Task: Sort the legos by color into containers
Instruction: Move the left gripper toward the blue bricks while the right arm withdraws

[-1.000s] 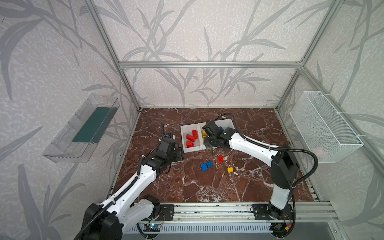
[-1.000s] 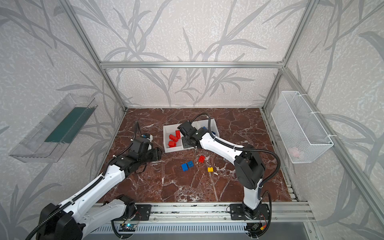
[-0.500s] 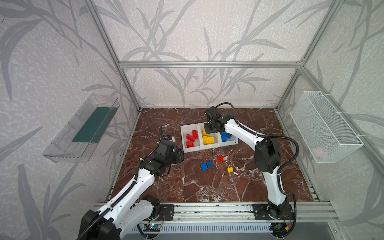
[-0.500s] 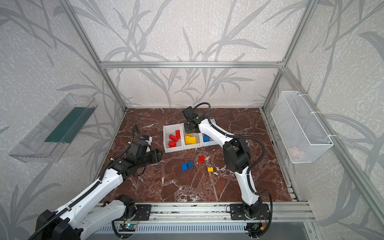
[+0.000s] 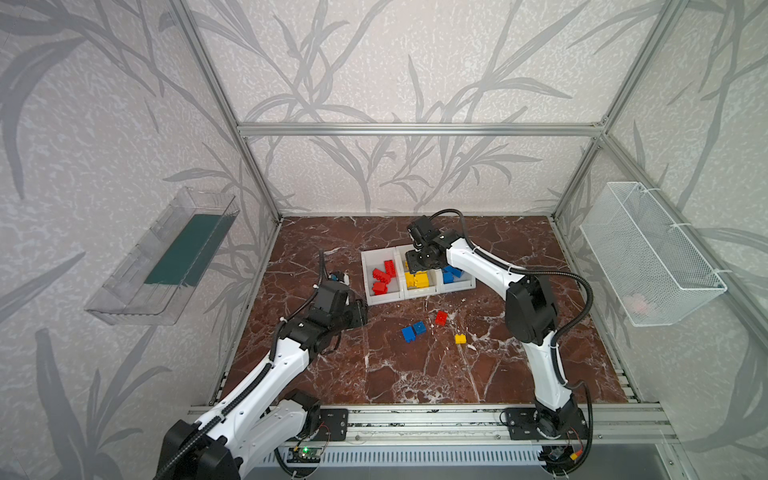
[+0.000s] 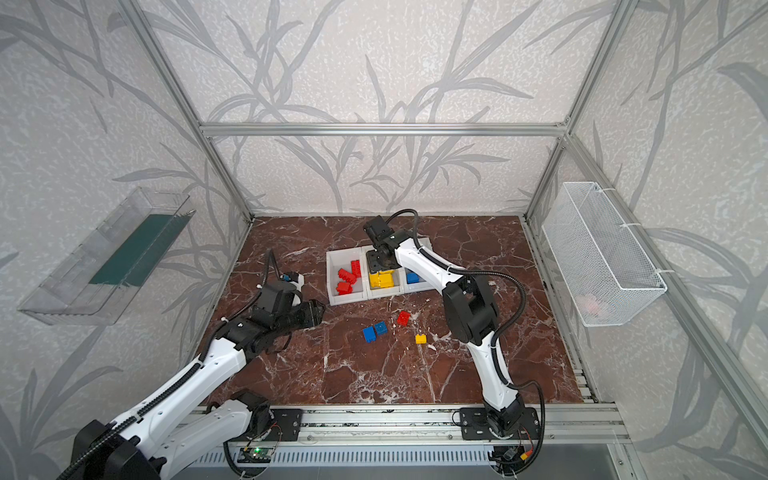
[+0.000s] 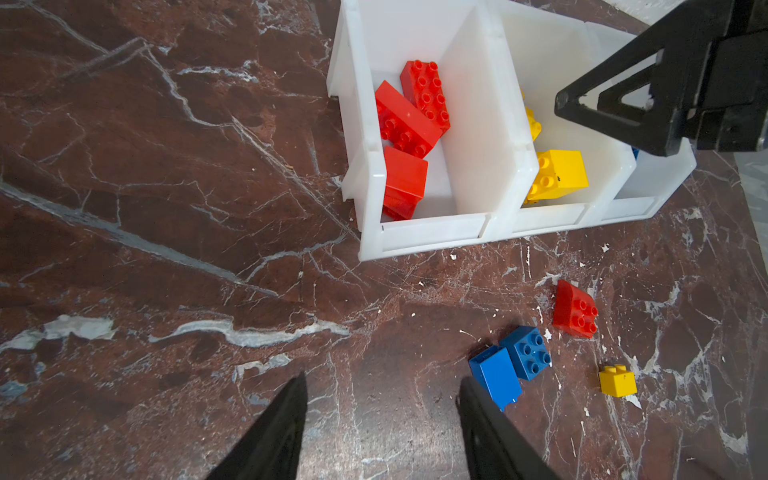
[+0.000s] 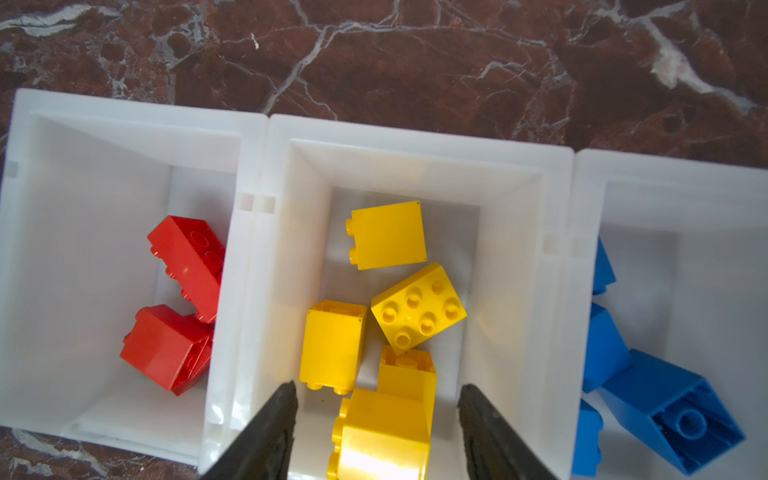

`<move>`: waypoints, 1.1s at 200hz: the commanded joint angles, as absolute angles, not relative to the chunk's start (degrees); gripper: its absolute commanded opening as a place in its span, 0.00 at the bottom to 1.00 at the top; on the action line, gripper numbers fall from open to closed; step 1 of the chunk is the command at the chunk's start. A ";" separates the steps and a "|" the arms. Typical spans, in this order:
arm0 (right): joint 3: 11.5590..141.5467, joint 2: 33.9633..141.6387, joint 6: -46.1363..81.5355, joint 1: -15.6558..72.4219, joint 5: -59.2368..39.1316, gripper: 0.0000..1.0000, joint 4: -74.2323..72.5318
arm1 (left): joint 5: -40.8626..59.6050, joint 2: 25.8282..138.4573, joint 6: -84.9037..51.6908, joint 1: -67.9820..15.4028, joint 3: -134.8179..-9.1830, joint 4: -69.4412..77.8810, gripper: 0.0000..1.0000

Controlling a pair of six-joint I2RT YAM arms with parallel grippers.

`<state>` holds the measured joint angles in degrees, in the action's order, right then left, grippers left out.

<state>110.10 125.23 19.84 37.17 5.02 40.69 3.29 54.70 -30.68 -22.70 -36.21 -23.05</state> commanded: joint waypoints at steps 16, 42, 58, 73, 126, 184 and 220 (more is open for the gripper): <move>111.25 121.29 19.68 37.14 5.27 0.64 42.08 | 3.41 53.44 -31.32 -22.49 -35.46 -23.90 0.61; 110.37 119.17 19.53 37.10 5.49 0.65 41.84 | 3.69 53.35 -31.32 -22.47 -35.23 -23.75 0.61; 109.50 117.39 19.47 37.09 5.79 0.65 41.64 | 4.20 53.44 -31.10 -22.50 -35.16 -23.45 0.61; 107.60 115.12 19.70 37.11 5.98 0.65 41.02 | 5.04 53.55 -30.75 -22.46 -35.07 -23.12 0.61; 90.83 100.51 21.08 36.88 7.84 0.66 36.05 | 7.16 54.66 -29.38 -23.67 -34.80 -21.71 0.61; 66.49 80.47 27.24 35.91 10.24 0.66 32.21 | 7.82 60.37 -28.02 -29.63 -36.52 -20.56 0.61; 56.80 72.62 30.26 35.69 11.54 0.67 34.32 | 9.06 66.09 -28.82 -35.97 -38.04 -20.08 0.61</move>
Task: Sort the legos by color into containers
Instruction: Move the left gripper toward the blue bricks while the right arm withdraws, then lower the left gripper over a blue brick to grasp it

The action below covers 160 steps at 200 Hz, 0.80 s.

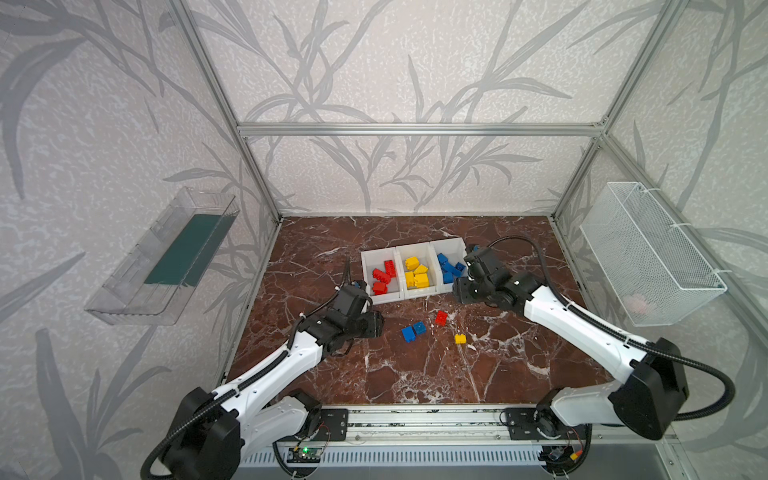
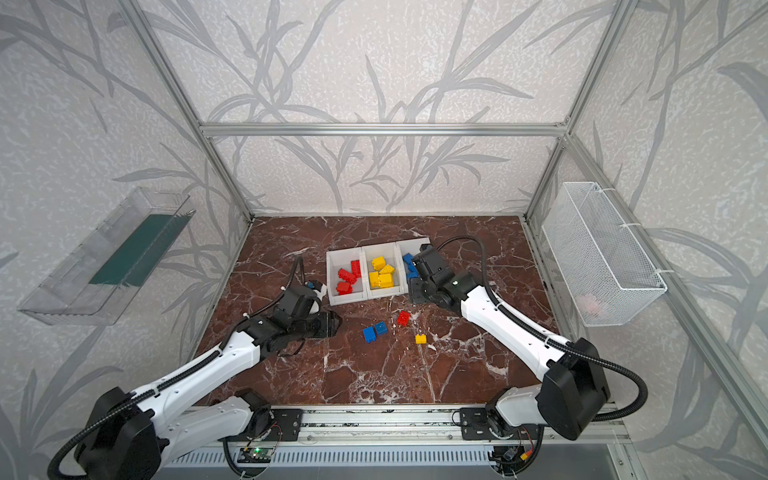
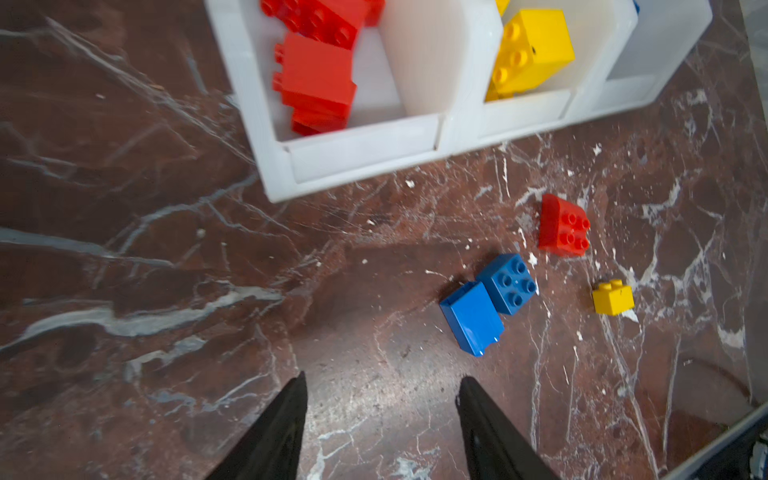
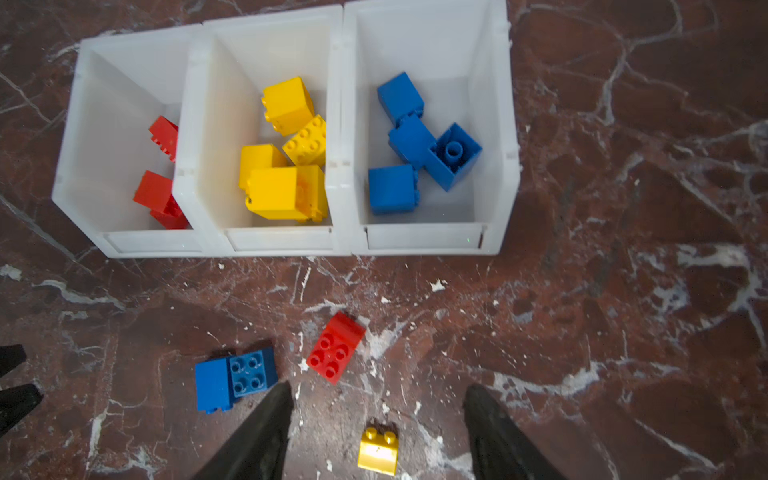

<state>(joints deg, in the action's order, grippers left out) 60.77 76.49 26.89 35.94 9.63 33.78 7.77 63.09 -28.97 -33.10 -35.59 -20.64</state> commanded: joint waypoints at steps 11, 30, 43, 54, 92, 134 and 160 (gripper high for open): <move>54.35 70.56 31.12 35.68 11.69 0.67 34.75 | 9.59 68.03 -29.52 -37.39 -38.94 -21.27 0.61; 50.24 66.50 33.11 35.69 12.16 0.67 34.81 | 9.80 70.71 -30.86 -39.94 -38.96 -20.79 0.61; 47.74 63.72 34.54 35.68 12.40 0.67 34.90 | 10.26 72.47 -31.81 -41.25 -38.67 -19.51 0.61; 45.83 61.53 35.46 35.71 12.48 0.67 34.86 | 10.54 74.24 -32.34 -42.06 -38.91 -18.91 0.61; 41.41 55.86 36.08 35.68 12.41 0.67 35.46 | 10.28 79.84 -34.35 -43.17 -41.21 -18.27 0.61; 40.08 52.86 38.53 35.68 13.35 0.67 36.22 | 11.29 85.32 -35.34 -43.25 -44.27 -17.75 0.64; 39.77 52.12 38.61 35.68 13.36 0.67 36.31 | 10.90 87.92 -35.68 -43.29 -46.15 -18.03 0.64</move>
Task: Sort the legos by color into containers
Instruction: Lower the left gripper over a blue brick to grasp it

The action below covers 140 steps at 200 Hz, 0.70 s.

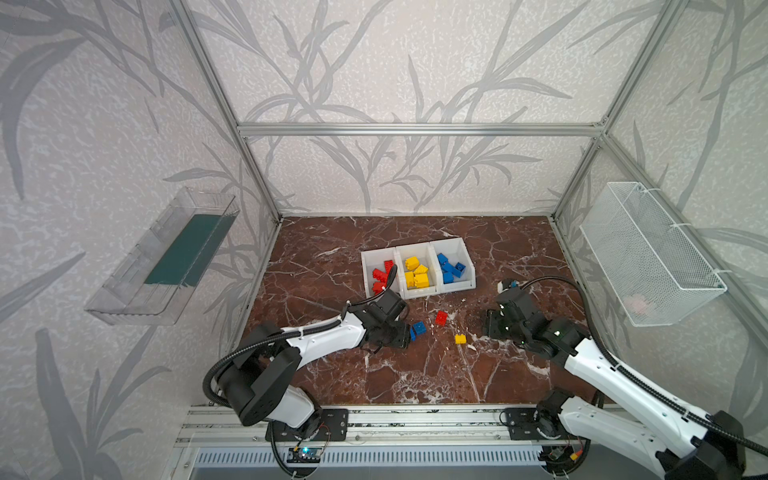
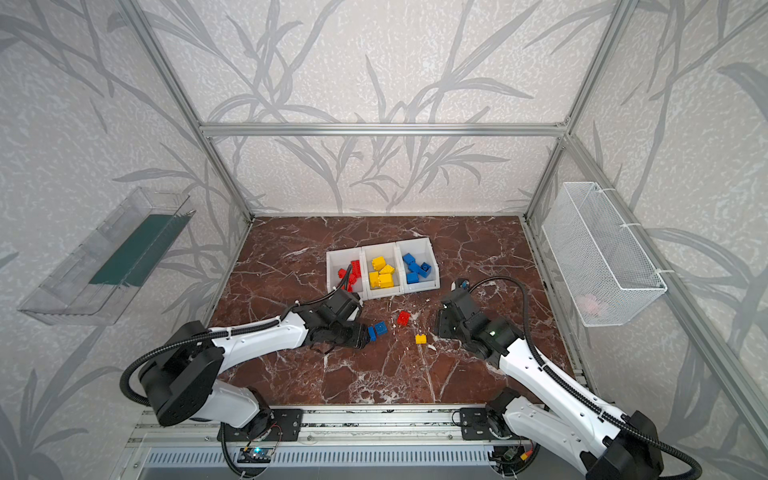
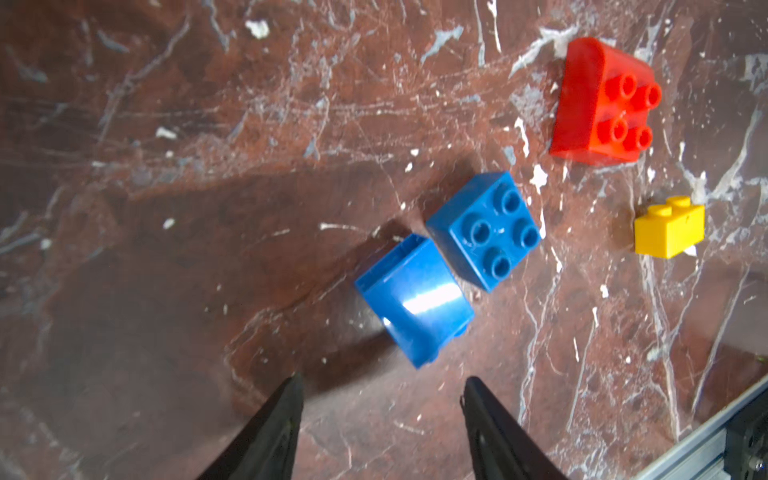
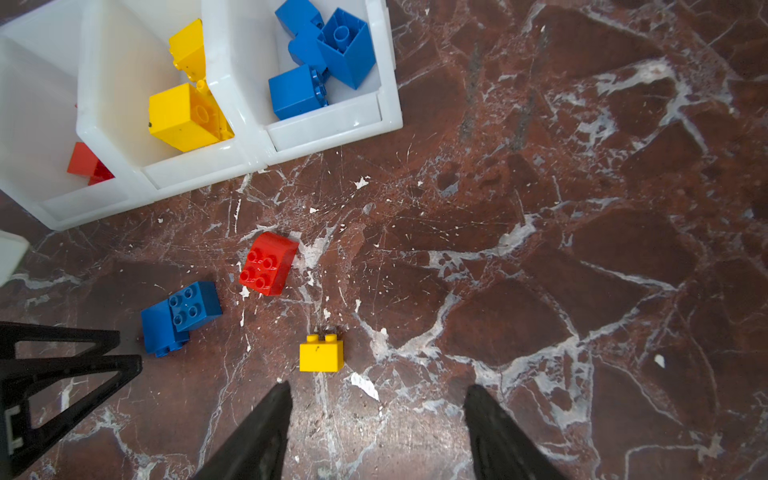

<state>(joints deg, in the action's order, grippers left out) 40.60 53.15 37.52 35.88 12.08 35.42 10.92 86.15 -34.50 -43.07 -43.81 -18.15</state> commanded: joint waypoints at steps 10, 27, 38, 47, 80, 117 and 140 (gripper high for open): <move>39.73 51.95 38.55 35.73 13.21 0.67 36.51 | 10.82 88.92 -35.76 -43.29 -46.81 -18.13 0.64; 39.63 51.70 38.50 35.68 13.01 0.67 36.65 | 10.78 90.76 -35.58 -43.16 -48.03 -18.40 0.64; 39.34 51.51 38.58 35.68 12.92 0.67 36.43 | 10.63 91.89 -35.18 -43.15 -49.04 -18.99 0.64; 39.18 51.34 38.73 35.69 12.83 0.67 36.34 | 10.72 92.63 -34.84 -43.16 -49.65 -19.24 0.64; 38.59 50.99 39.28 35.68 12.99 0.67 36.30 | 10.39 94.48 -33.68 -43.11 -51.94 -20.28 0.64; 37.60 50.04 40.40 35.68 12.40 0.67 36.18 | 10.72 96.38 -33.04 -43.07 -53.43 -20.94 0.64; 37.28 48.98 40.85 35.69 12.65 0.67 37.08 | 10.69 96.75 -33.06 -43.07 -53.17 -20.71 0.64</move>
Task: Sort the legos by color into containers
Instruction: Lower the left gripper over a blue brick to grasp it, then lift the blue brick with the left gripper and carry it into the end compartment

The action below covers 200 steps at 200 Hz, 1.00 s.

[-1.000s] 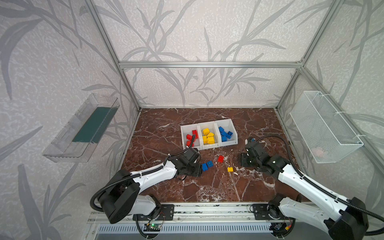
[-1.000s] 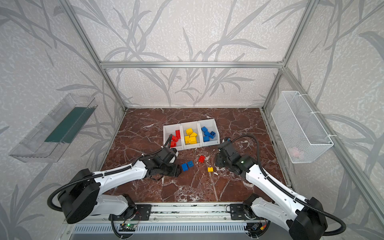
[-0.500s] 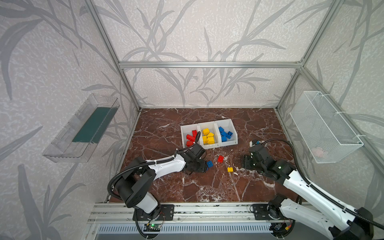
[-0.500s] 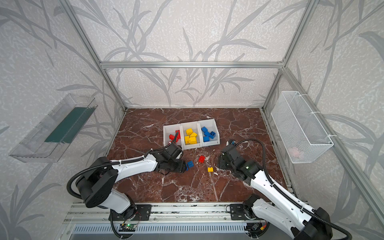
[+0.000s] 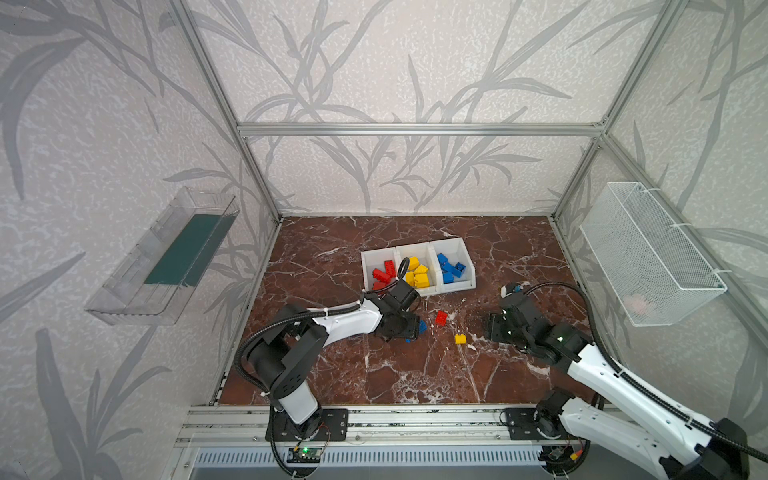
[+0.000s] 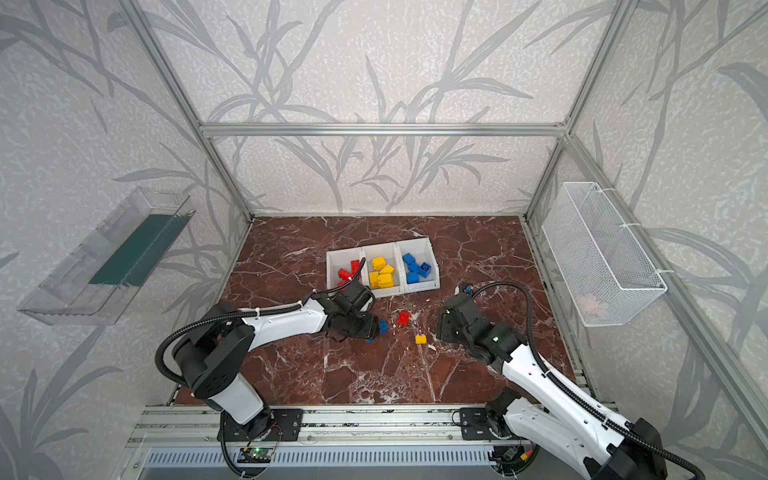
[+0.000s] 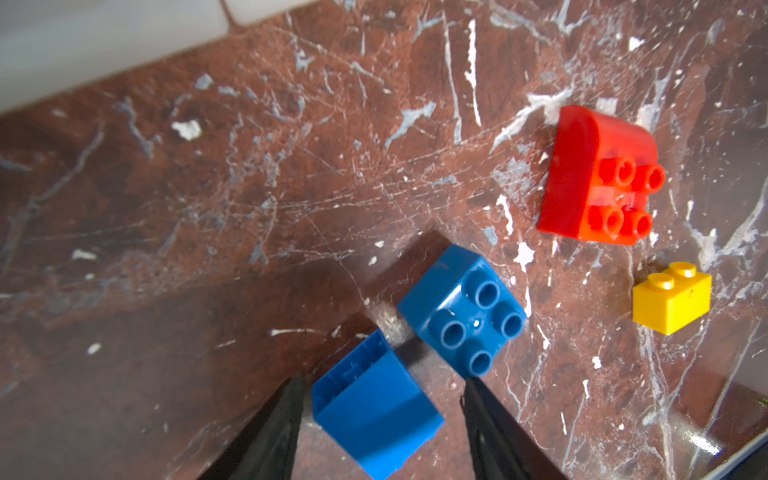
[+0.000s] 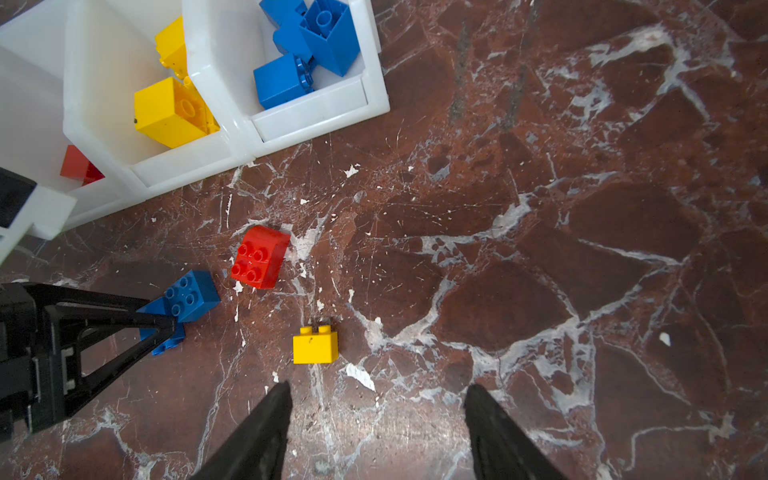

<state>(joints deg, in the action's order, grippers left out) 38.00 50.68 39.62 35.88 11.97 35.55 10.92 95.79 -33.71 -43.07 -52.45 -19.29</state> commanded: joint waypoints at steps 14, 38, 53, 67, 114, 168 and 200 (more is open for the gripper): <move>37.18 48.53 41.10 35.68 13.00 0.67 37.43 | 10.73 97.07 -32.88 -43.07 -53.37 -20.93 0.64; 37.25 48.38 41.22 35.68 13.10 0.67 37.75 | 10.72 97.36 -32.45 -43.24 -53.61 -21.77 0.63; 37.18 48.51 41.31 35.68 13.11 0.67 37.75 | 10.41 97.24 -32.26 -43.42 -53.61 -22.38 0.62; 37.02 48.84 41.43 35.72 13.10 0.67 37.49 | 10.31 97.29 -32.08 -43.66 -53.60 -23.04 0.60; 35.99 49.04 42.14 35.68 12.40 0.66 36.64 | 8.62 97.29 -31.69 -44.78 -52.34 -24.84 0.58; 34.88 47.78 42.88 35.68 12.57 0.66 36.90 | 5.94 96.86 -29.54 -45.26 -52.46 -27.52 0.55; 34.41 46.30 43.29 35.68 13.00 0.65 37.70 | 4.92 95.47 -27.89 -45.26 -51.42 -28.82 0.52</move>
